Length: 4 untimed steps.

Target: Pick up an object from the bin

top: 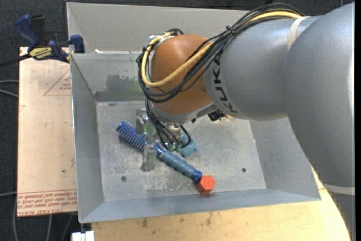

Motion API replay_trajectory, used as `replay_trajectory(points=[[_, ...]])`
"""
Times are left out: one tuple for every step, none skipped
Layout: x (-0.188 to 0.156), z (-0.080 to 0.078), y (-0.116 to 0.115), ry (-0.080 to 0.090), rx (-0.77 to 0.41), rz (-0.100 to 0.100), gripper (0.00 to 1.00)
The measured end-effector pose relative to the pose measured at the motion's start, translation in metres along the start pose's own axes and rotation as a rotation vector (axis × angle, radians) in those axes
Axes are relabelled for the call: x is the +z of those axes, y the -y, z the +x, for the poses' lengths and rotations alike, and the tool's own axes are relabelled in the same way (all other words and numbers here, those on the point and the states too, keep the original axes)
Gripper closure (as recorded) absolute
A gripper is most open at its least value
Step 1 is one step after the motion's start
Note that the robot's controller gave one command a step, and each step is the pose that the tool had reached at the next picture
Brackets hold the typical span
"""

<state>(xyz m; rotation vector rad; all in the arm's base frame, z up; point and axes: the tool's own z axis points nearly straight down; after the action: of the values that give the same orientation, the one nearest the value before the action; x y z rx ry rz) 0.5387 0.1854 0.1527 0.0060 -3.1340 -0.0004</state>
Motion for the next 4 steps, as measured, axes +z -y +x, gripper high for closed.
replay_trajectory(points=[[0.055,-0.013,0.027,0.012,0.101,-0.003,0.00],[0.057,-0.013,0.027,0.009,0.102,-0.003,1.00],[-0.135,-0.018,-0.011,0.019,0.061,-0.005,1.00],[-0.059,0.012,-0.024,0.001,0.183,0.001,1.00]])
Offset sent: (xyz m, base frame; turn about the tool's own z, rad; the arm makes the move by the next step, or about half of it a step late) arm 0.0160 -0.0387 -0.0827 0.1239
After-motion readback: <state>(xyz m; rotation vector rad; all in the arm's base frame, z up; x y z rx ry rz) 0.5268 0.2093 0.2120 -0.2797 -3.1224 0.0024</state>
